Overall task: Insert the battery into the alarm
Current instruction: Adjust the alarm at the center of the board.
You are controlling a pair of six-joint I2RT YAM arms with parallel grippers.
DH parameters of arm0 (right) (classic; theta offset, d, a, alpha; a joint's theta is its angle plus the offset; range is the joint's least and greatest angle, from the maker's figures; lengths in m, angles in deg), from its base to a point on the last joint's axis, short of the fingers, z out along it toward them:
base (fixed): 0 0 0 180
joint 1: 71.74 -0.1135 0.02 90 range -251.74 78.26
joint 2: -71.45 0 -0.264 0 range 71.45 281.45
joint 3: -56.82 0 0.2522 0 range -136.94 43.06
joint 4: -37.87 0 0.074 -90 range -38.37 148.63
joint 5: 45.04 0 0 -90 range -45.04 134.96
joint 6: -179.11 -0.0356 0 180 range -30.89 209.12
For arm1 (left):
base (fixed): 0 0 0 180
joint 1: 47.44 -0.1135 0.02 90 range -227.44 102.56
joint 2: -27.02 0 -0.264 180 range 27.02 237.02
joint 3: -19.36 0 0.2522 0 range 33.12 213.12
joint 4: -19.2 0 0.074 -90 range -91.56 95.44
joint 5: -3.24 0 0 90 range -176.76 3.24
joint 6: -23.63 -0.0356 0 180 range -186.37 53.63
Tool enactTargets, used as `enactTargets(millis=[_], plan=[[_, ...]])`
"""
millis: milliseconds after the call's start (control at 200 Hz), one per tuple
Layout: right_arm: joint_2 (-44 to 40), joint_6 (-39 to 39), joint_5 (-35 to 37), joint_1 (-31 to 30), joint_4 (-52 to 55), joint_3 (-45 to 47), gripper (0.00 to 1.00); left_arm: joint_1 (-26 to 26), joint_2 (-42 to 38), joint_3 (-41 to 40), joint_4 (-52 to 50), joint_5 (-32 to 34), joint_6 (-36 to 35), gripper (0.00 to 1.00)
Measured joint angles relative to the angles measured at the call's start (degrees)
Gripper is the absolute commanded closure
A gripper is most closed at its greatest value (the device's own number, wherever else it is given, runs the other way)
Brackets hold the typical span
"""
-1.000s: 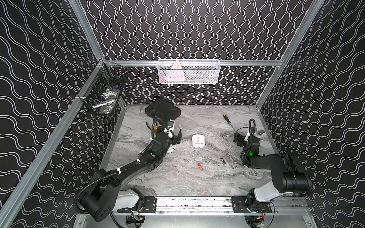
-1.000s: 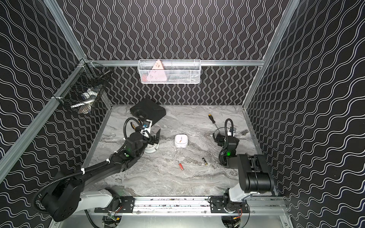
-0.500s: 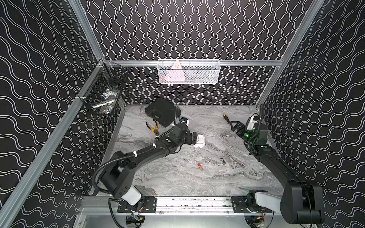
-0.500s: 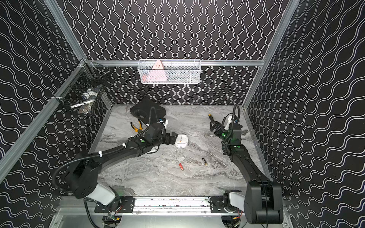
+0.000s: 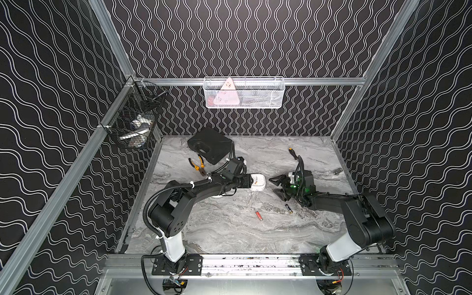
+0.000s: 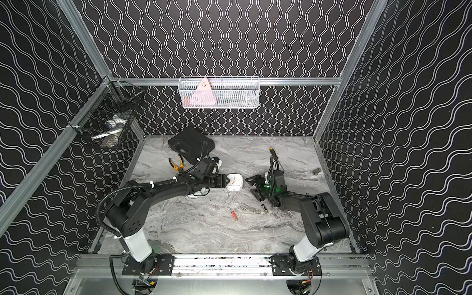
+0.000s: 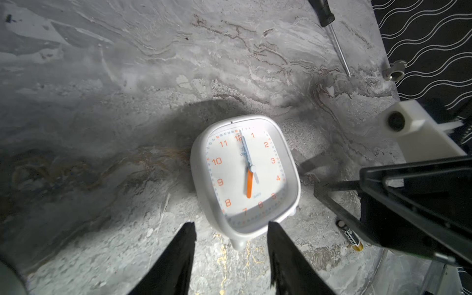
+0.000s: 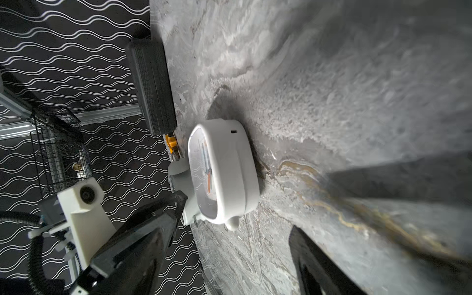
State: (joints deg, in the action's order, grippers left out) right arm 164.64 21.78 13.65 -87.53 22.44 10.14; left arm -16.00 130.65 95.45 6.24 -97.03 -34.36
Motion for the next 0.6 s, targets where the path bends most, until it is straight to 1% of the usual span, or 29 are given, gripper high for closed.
enactTargets(millis=[50,120,250,355,415,460,535,600], plan=[[1.22,-0.81,-0.04,-0.13,-1.07,0.00,0.25,-0.09,0.66,0.00,-0.02,-0.02,-0.02,0.52],[3.23,-1.25,-0.04,-0.20,-2.54,-0.04,0.26,-0.17,1.49,0.09,-0.02,0.00,-0.02,0.56],[7.10,-2.75,-0.94,-1.05,-6.38,-0.57,0.26,-0.37,2.62,0.33,-0.02,0.04,-0.04,0.58],[9.97,-3.82,-2.14,-1.77,-10.64,-1.38,0.25,-0.46,2.93,0.55,-0.02,0.00,-0.07,0.64],[11.43,-4.24,-2.43,-2.12,-12.81,-1.84,0.25,-0.46,3.61,1.31,-0.28,0.04,-0.09,0.70],[12.59,-4.44,-2.86,-2.23,-14.51,-2.21,0.25,-0.46,4.26,2.05,-0.55,0.02,-0.11,0.72],[14.49,-5.31,-3.48,-2.45,-17.40,-2.82,0.25,-0.46,5.25,3.04,-1.07,0.04,-0.24,0.70],[15.61,-5.46,-3.72,-2.45,-18.91,-3.34,0.26,-0.50,5.35,3.13,-1.22,0.02,-0.24,0.63]])
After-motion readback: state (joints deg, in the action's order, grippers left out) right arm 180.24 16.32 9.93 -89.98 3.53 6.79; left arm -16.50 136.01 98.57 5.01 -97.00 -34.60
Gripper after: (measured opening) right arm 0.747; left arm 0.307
